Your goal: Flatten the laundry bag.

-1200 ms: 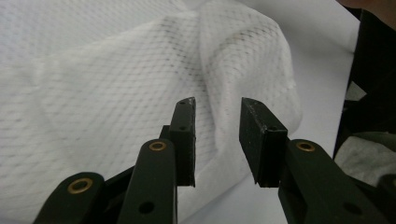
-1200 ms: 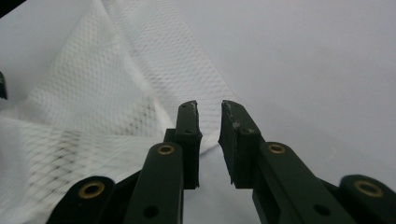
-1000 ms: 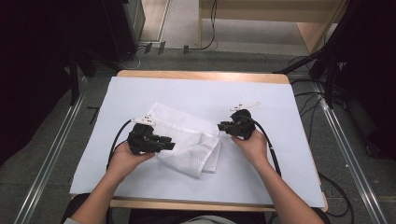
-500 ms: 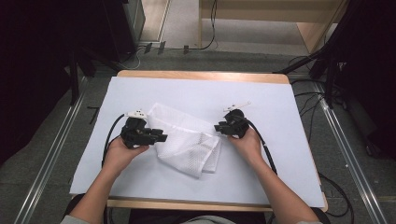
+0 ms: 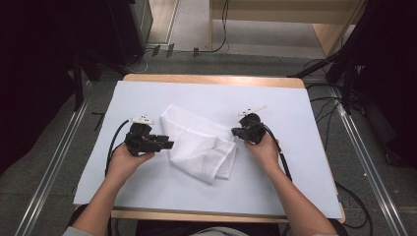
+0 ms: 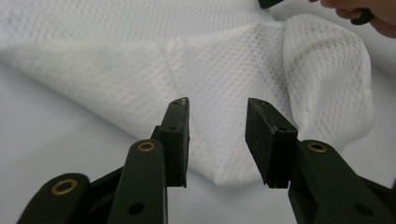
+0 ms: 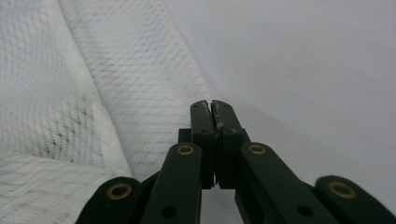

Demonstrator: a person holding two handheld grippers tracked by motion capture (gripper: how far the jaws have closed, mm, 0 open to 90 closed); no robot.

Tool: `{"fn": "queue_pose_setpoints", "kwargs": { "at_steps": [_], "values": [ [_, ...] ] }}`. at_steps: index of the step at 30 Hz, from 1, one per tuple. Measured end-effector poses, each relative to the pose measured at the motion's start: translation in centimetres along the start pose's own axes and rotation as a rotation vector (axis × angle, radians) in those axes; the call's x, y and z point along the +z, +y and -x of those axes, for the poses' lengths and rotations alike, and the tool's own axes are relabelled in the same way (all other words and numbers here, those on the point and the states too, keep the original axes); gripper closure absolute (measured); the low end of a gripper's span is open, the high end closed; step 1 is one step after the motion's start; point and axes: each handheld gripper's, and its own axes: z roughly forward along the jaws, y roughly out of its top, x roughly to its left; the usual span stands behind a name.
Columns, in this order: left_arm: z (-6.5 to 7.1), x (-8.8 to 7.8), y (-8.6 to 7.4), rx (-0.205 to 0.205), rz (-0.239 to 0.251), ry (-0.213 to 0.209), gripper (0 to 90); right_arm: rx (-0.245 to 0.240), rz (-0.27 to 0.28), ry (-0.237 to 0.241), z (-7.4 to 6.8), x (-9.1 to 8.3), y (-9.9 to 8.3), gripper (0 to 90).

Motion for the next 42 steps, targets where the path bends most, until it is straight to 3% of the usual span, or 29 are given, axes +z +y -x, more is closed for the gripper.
{"fn": "queue_pose_setpoints", "kwargs": {
  "at_steps": [3,4,5,6,9,12,13,17,18,19,26,29,33,36,42],
  "values": [
    [0.0,0.0,0.0,0.0,0.001,-0.001,60.5,0.012,0.016,-0.02,0.8,-0.5,0.0,90.0],
    [0.0,0.0,0.0,0.0,0.0,0.0,60.4,0.041,0.026,-0.038,1.9,-1.1,-0.1,90.0],
    [0.0,0.0,0.0,0.0,0.0,0.0,60.3,0.041,0.026,-0.038,1.9,-1.1,-0.1,90.0],
    [0.0,0.1,0.0,0.001,0.0,0.0,60.2,0.054,0.035,-0.057,2.8,-1.5,-0.2,90.0],
    [0.0,0.1,0.1,0.0,-0.001,0.001,60.0,0.109,0.061,-0.066,4.8,-2.1,-0.6,90.0],
    [0.0,0.2,0.1,0.002,-0.002,0.001,60.0,0.115,0.053,-0.095,5.7,-2.4,-0.5,90.0],
    [0.0,0.2,0.1,-0.003,-0.003,-0.002,59.9,0.137,0.073,-0.106,6.8,-2.8,-0.6,90.0],
    [-0.1,0.4,0.2,-0.003,-0.009,0.0,59.7,0.174,0.066,-0.122,8.2,-2.9,-1.1,88.4],
    [-0.1,0.4,0.2,-0.003,-0.009,0.0,59.6,0.174,0.066,-0.122,8.2,-2.9,-1.1,88.4],
    [-0.1,0.4,0.2,-0.002,-0.011,-0.002,59.5,0.189,0.058,-0.132,8.4,-3.1,-1.2,81.1],
    [-0.3,0.5,0.4,-0.002,-0.008,0.004,59.3,0.181,0.091,-0.122,7.4,-4.9,-1.0,77.3],
    [-0.3,0.6,0.5,0.003,-0.013,0.003,59.1,0.167,0.094,-0.088,6.4,-5.9,-1.1,76.2],
    [-0.3,0.9,0.7,0.008,-0.019,0.005,59.0,0.134,0.087,-0.039,4.9,-6.9,-1.9,66.6],
    [-0.3,1.1,1.0,0.012,-0.019,0.002,58.9,0.128,0.078,-0.016,4.7,-6.6,-2.2,58.9],
    [-0.1,1.5,1.2,0.025,-0.03,-0.003,58.5,0.125,0.011,0.0,4.4,-4.6,-3.3,61.9]
  ]
}}
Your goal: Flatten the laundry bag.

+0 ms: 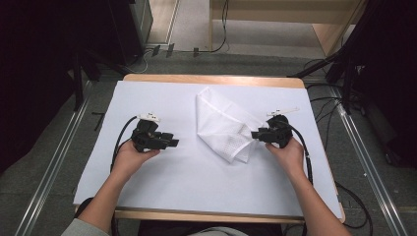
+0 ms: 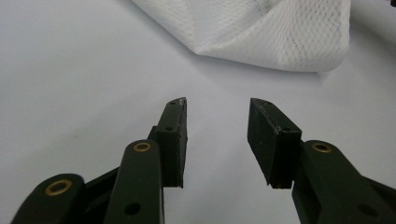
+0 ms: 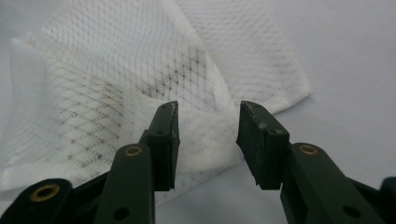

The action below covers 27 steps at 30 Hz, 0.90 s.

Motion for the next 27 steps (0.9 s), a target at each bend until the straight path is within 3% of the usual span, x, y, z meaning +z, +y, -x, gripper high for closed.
{"fn": "queue_pose_setpoints", "kwargs": {
  "at_steps": [3,4,6,7,8,11,17,21,27],
  "values": [
    [-0.1,0.1,0.1,0.005,-0.001,-0.004,58.4,0.004,-0.028,0.003,0.0,0.5,-0.3,64.9],
    [-0.1,0.2,0.1,0.003,-0.001,-0.005,58.3,-0.01,-0.063,-0.009,-0.3,1.1,-0.5,68.5],
    [0.0,0.2,0.2,0.003,-0.001,-0.005,58.2,-0.022,-0.059,-0.019,-0.5,1.2,-0.6,70.5],
    [0.0,0.2,0.2,0.004,-0.002,-0.004,58.2,-0.054,-0.055,-0.036,-0.7,1.3,-0.6,77.2],
    [-0.1,0.2,0.2,0.005,-0.002,-0.006,58.1,-0.054,-0.055,-0.036,-0.7,1.3,-0.6,77.2],
    [0.0,0.2,0.2,0.006,-0.002,-0.003,58.0,-0.064,-0.062,-0.033,-1.0,1.3,-0.8,90.0],
    [-0.1,0.2,0.2,0.003,-0.001,-0.002,57.9,-0.058,-0.072,-0.019,-1.2,0.9,-0.5,90.0],
    [-0.1,0.2,0.1,0.004,0.0,-0.001,57.8,-0.046,-0.022,0.021,-1.3,-0.6,0.0,90.0],
    [-0.2,0.0,0.1,0.001,0.005,0.003,57.8,-0.055,-0.004,0.058,-2.4,-1.5,0.1,90.0]
  ]
}}
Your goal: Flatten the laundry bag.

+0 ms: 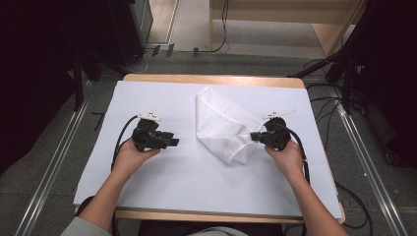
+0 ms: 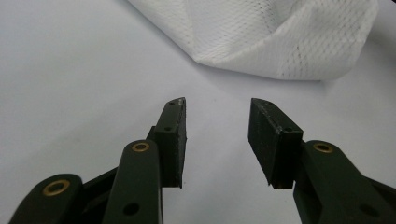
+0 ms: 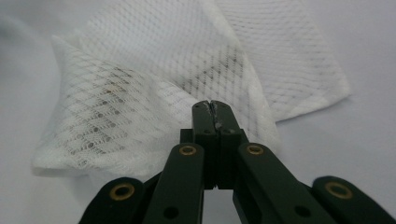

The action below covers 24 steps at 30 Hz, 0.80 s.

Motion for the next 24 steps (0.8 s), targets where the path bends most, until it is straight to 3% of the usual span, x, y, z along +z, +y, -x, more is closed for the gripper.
{"fn": "queue_pose_setpoints", "kwargs": {
  "at_steps": [8,10,12,24],
  "values": [
    [-0.5,-0.4,0.0,-0.013,0.014,0.018,57.5,-0.063,0.059,0.105,-3.8,-1.2,0.6,90.0],
    [-0.5,-0.4,0.0,-0.013,0.014,0.02,57.5,-0.066,0.066,0.114,-4.1,-1.2,0.7,90.0],
    [-0.5,-0.4,0.0,-0.013,0.019,0.022,57.4,-0.078,0.074,0.147,-5.3,-0.7,1.1,90.0],
    [-0.7,-0.7,-0.2,-0.022,0.031,0.039,57.0,-0.141,0.061,0.238,-9.5,1.7,1.9,90.0]
  ]
}}
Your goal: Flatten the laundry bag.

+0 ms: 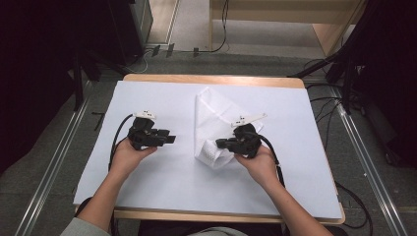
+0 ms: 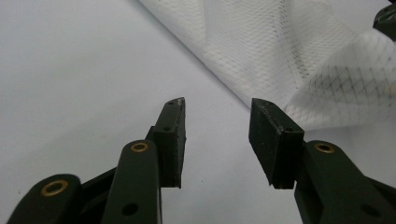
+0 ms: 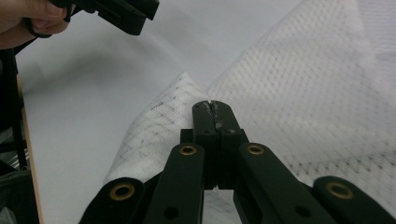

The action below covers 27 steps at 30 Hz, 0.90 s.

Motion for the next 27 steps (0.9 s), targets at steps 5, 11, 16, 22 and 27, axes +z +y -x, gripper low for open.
{"fn": "queue_pose_setpoints", "kwargs": {
  "at_steps": [5,11,16,22,27],
  "values": [
    [0.0,-0.2,-0.2,-0.006,0.002,0.008,56.8,-0.026,-0.007,0.015,-0.9,1.1,0.3,90.0],
    [-0.1,-0.7,-0.7,-0.019,0.009,0.02,56.5,-0.054,-0.037,0.05,-1.9,2.5,0.5,90.0],
    [-0.2,-0.9,-1.0,-0.026,0.009,0.027,56.3,-0.074,-0.054,0.058,-2.3,3.0,0.5,90.0],
    [-0.2,-1.1,-1.1,-0.03,0.015,0.028,56.2,-0.064,-0.001,0.03,-1.6,1.2,1.0,72.9],
    [-0.2,-1.0,-1.1,-0.028,0.01,0.027,56.2,-0.055,0.042,-0.009,-0.6,-0.7,1.5,71.1]
  ]
}}
